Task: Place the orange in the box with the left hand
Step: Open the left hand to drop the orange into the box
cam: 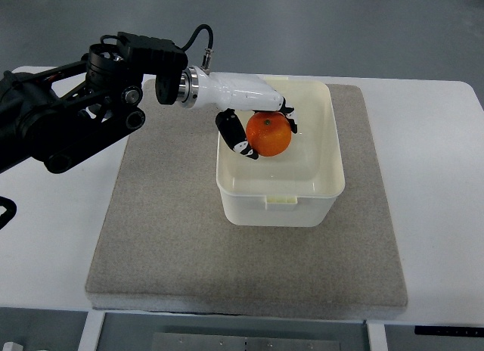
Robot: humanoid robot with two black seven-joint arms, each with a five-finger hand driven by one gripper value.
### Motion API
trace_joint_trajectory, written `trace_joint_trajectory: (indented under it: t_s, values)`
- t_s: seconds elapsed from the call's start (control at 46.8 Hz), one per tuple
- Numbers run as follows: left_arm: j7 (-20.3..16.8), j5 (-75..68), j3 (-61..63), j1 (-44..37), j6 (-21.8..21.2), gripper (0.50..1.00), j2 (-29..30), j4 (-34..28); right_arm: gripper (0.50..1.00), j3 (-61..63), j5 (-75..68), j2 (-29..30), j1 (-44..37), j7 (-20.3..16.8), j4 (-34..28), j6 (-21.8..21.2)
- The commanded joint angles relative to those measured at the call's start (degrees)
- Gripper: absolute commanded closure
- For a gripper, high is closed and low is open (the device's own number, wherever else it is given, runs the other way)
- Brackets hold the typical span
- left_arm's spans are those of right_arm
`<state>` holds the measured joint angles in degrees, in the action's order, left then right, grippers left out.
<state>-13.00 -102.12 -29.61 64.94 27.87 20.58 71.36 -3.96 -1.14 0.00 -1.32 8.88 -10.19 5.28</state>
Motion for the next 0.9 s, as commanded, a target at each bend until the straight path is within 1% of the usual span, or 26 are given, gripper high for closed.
trace_joint_trajectory:
  t_s: [0.0,0.043,0.085,0.171,0.214,0.256,0.321,0.342,0.363,0.427,0.534,0.598,0.748,0.876]
  values:
    - [-0.01,-0.01,-0.01,-0.34,0.08,0.838,-0.01,0.00,0.568,0.00,0.00,0.00,0.00,0.00,0.00,-0.01]
    - [-0.01,-0.01,-0.01,-0.43,-0.01,0.815,-0.01,0.00,0.568,0.00,0.00,0.00,0.00,0.00,0.00,-0.01]
    - [-0.01,-0.01,-0.01,-0.43,-0.01,0.770,-0.10,0.00,0.568,0.00,0.00,0.00,0.00,0.00,0.00,-0.01]
    - [-0.01,-0.01,-0.01,-0.43,-0.01,0.712,-0.10,0.00,0.568,0.00,0.00,0.00,0.00,0.00,0.00,-0.01]
    - [-0.01,-0.01,-0.01,-0.43,-0.01,0.650,-0.28,0.00,0.568,0.00,0.00,0.00,0.00,0.00,0.00,-0.01]
    - [-0.01,-0.01,-0.01,-0.60,-0.01,0.622,-0.28,0.00,0.568,0.00,0.00,0.00,0.00,0.00,0.00,-0.01]
    - [-0.10,0.08,-0.01,-0.69,0.08,0.598,-0.28,0.09,0.568,0.00,0.00,0.00,0.00,0.00,0.00,-0.01]
    - [-0.01,0.08,-0.01,-0.69,0.08,0.575,-0.28,0.09,0.568,0.00,0.00,0.00,0.00,0.00,0.00,-0.01]
    - [-0.01,0.08,-0.01,-0.69,0.08,0.564,-0.28,0.09,0.568,0.00,0.00,0.00,0.00,0.00,0.00,-0.01]
    - [-0.01,0.08,-0.01,-0.78,0.08,0.542,-0.28,0.18,0.568,0.00,0.00,0.00,0.00,0.00,0.00,-0.01]
    - [-0.01,0.34,-0.19,-0.78,-0.01,0.536,-0.10,0.18,0.568,0.00,0.00,0.00,0.00,0.00,0.00,-0.01]
    - [-0.01,0.61,-0.45,-0.78,-0.09,0.508,0.16,0.18,0.568,0.00,0.00,0.00,0.00,0.00,0.00,-0.01]
    - [-0.01,3.24,-1.68,-0.87,-0.45,0.506,1.22,0.18,0.568,0.00,0.00,0.00,0.00,0.00,0.00,-0.01]
    - [-0.01,9.38,-2.74,-0.87,-0.80,0.506,2.27,-0.87,0.568,0.00,0.00,0.00,0.00,0.00,0.00,-0.01]
